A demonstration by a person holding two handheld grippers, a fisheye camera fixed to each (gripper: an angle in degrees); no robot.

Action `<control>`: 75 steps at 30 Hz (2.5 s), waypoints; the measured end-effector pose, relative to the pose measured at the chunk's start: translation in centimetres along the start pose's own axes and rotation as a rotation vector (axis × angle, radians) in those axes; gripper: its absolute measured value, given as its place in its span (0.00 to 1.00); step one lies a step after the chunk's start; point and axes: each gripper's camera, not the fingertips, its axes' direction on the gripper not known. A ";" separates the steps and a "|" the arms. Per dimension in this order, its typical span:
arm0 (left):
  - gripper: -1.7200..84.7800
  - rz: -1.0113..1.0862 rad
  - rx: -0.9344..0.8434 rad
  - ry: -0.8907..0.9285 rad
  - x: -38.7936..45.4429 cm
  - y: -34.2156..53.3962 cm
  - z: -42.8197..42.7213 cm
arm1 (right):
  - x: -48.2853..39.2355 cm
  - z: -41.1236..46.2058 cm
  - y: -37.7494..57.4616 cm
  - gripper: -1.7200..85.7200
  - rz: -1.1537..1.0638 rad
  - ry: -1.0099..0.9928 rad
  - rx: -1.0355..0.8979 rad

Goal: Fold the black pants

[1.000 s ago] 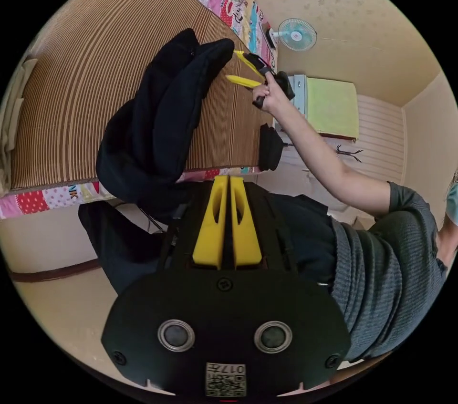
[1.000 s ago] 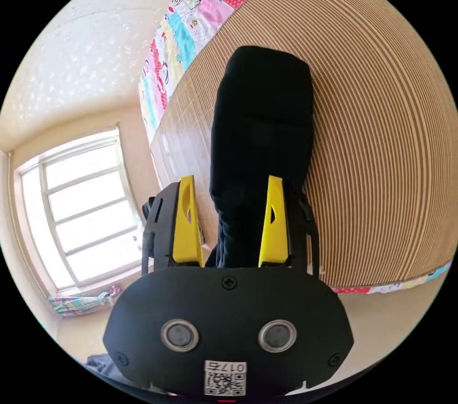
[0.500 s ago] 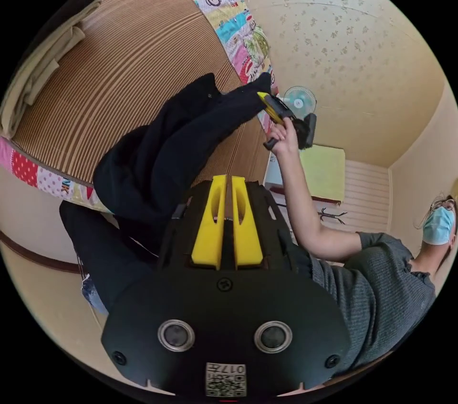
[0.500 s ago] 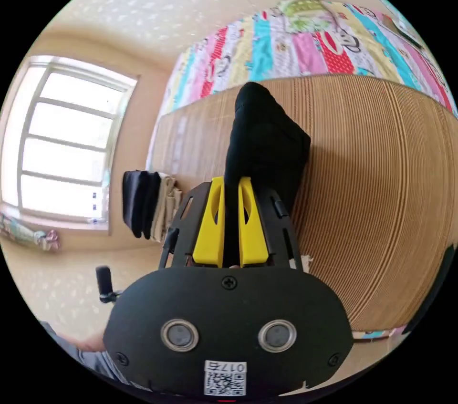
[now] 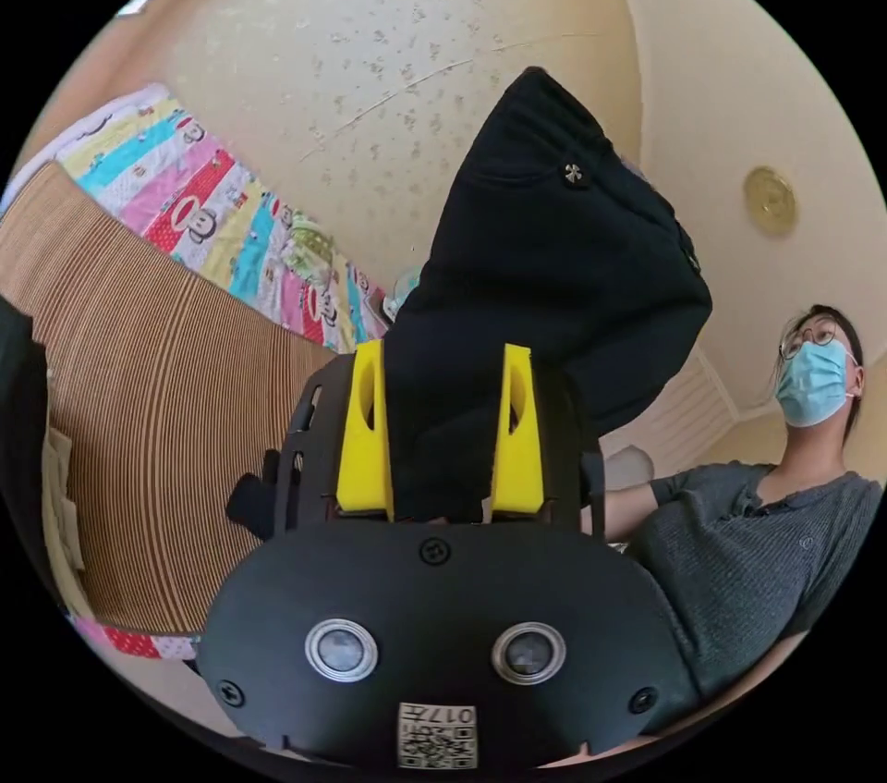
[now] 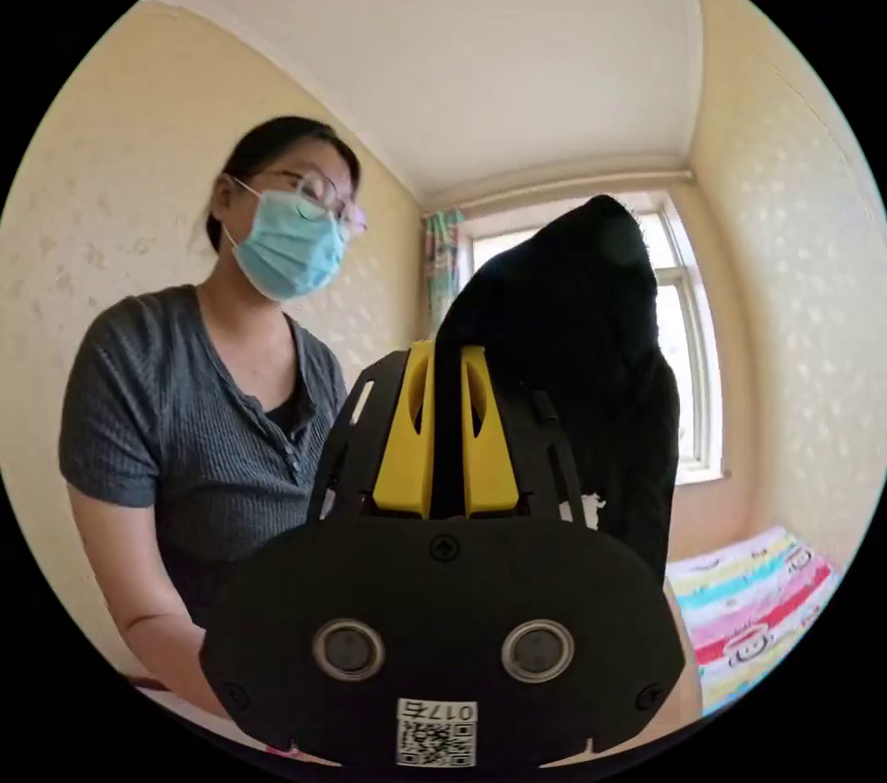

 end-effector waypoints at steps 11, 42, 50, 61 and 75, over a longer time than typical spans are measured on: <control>0.09 0.456 0.207 0.424 16.9 -4.5 -8.0 | -4.4 1.5 -7.9 0.06 -0.072 -0.169 0.165; 0.16 0.111 -0.176 -0.416 -7.2 -33.3 14.0 | 21.5 -24.7 0.0 0.07 0.915 1.690 -0.414; 0.16 -0.236 -0.696 -0.565 -34.6 -4.9 14.8 | 14.6 -27.9 36.6 0.07 1.504 1.350 -0.759; 0.18 -0.580 -0.991 -0.474 -44.4 20.6 15.8 | 4.4 -18.4 61.8 0.12 1.913 0.886 -0.753; 0.03 -0.642 -1.015 -0.533 -40.5 24.4 11.0 | -1.6 -10.6 64.2 0.05 1.856 0.578 -1.162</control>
